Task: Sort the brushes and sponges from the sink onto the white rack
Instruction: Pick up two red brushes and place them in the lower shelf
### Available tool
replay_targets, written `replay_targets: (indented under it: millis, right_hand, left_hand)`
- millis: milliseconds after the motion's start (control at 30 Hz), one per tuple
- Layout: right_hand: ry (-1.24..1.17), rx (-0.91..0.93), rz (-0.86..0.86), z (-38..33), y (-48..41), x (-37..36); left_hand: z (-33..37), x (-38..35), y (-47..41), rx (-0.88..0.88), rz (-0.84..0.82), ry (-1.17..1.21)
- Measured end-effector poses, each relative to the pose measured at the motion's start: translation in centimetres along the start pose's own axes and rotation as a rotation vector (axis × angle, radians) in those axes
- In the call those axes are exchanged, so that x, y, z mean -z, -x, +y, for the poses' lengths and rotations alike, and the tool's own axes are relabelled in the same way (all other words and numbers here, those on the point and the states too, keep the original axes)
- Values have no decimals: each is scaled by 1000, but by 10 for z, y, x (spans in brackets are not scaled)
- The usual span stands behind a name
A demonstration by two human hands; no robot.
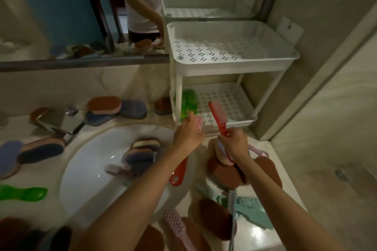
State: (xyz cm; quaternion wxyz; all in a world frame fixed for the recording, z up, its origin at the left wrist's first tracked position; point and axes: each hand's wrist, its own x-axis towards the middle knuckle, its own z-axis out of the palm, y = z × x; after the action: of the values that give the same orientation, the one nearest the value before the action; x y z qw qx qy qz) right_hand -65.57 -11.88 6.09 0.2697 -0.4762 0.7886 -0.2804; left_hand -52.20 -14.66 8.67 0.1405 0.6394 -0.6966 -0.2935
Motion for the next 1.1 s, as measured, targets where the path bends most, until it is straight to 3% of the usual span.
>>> replay_targets:
  millis: [267, 400, 633, 900, 1033, 1100]
  right_hand:
    - [172, 91, -103, -23, -108, -9]
    - [269, 158, -151, -27, -146, -27]
    - [364, 281, -193, -23, -157, -57]
    - [417, 318, -365, -20, -162, -47]
    - [149, 440, -163, -14, -159, -33]
    - [-15, 353, -225, -16, -150, -18]
  left_hand:
    - [22, -11, -71, 207, 80, 268]
    - [14, -10, -97, 269, 43, 246]
    - [8, -9, -120, 361, 13, 386]
    - [1, -15, -135, 350, 164, 547]
    - [10, -10, -139, 353, 313, 551]
    - [19, -7, -141, 378, 326, 541]
